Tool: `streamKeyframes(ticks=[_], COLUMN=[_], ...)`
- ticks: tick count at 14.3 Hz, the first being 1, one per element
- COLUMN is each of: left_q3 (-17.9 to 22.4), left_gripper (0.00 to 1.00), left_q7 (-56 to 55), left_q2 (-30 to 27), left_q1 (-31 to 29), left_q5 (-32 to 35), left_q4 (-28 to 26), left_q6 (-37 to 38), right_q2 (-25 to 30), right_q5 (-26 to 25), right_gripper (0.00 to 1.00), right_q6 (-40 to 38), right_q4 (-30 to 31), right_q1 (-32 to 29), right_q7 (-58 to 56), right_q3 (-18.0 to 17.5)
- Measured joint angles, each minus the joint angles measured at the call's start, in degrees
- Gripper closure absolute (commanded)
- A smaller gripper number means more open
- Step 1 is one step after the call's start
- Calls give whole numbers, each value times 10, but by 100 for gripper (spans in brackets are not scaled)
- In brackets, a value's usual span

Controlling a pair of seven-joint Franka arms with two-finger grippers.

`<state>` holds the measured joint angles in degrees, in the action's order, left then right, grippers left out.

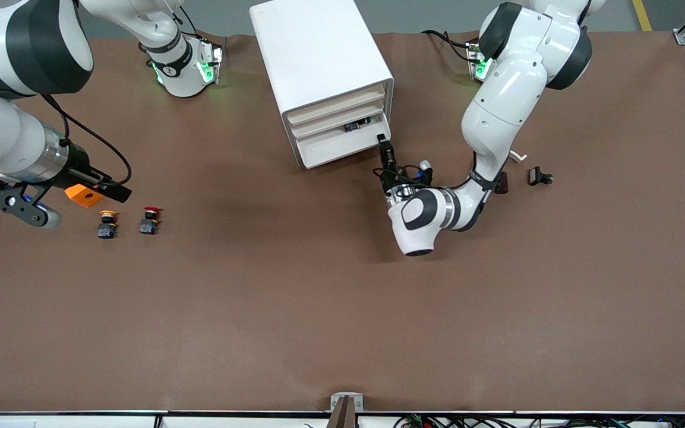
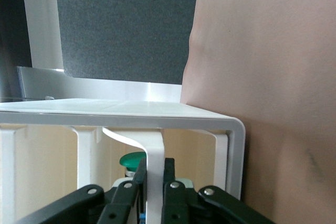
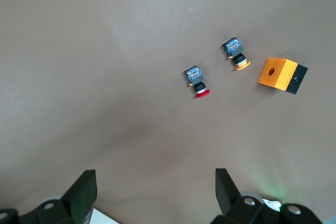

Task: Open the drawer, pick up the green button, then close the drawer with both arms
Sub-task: 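Pull the drawer open with the left gripper, exposing a green button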

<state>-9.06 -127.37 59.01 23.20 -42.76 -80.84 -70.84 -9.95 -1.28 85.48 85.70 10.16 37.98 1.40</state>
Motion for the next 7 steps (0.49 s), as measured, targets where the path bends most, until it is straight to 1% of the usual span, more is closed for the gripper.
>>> streamKeyframes(ticks=[4,7], left_q3=[1,1], left_gripper=[90,90], left_q7=[-1,-1], left_q2=[0,0], left_q1=[-36,-51], left_q5=[-1,-5], left_q4=[13,15], left_q6=[0,-4], right_q2=[0,0], right_q5=[0,1], right_gripper=[0,0], right_q6=[-10,-10], right_q4=[0,0], right_q1=[0,0], right_q7=[0,0], right_q3=[-1,0])
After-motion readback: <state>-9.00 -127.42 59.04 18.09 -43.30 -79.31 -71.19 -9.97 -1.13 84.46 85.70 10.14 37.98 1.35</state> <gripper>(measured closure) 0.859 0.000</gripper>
